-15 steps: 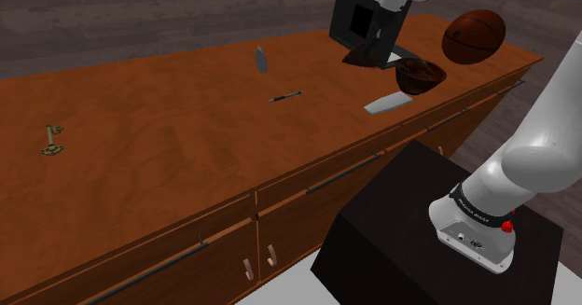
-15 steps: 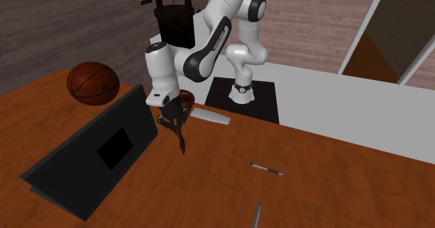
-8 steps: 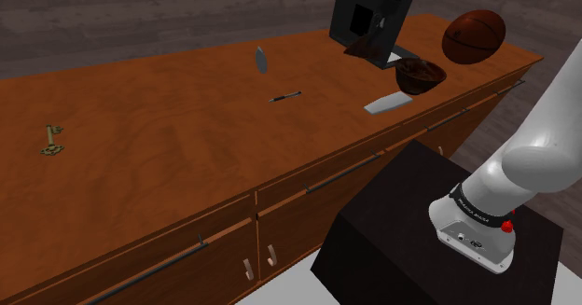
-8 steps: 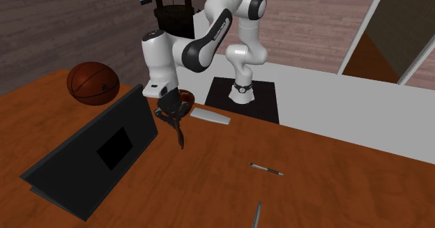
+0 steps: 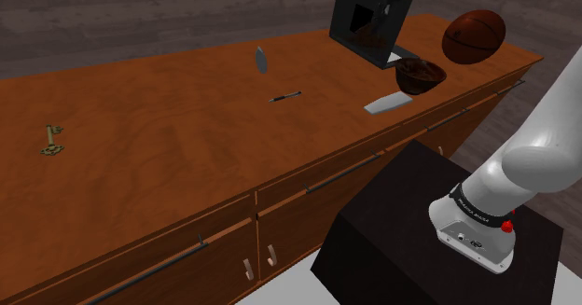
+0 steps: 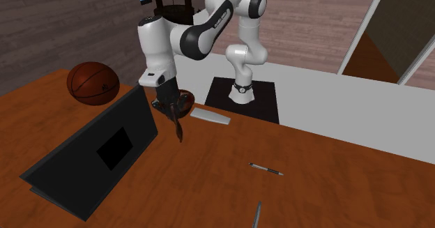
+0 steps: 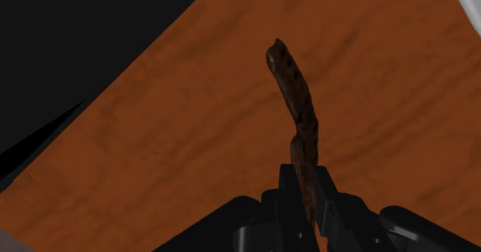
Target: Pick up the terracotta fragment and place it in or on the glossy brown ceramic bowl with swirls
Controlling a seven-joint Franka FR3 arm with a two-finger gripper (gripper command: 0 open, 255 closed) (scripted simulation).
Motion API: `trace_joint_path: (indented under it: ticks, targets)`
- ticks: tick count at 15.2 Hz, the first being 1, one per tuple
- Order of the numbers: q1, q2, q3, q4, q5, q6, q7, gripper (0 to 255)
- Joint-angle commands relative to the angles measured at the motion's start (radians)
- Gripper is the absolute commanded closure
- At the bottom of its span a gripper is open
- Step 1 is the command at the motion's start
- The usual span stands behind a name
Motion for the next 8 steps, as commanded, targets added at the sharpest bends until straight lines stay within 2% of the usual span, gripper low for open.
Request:
trace_joint_path:
  ticks: [1,8]
  targets:
    - [0.000,-0.005,-0.001,0.021,-0.004,-0.025,0.006,255]
    - [-0.002,-0.013,-0.003,0.104,-0.014,-0.115,0.022,255]
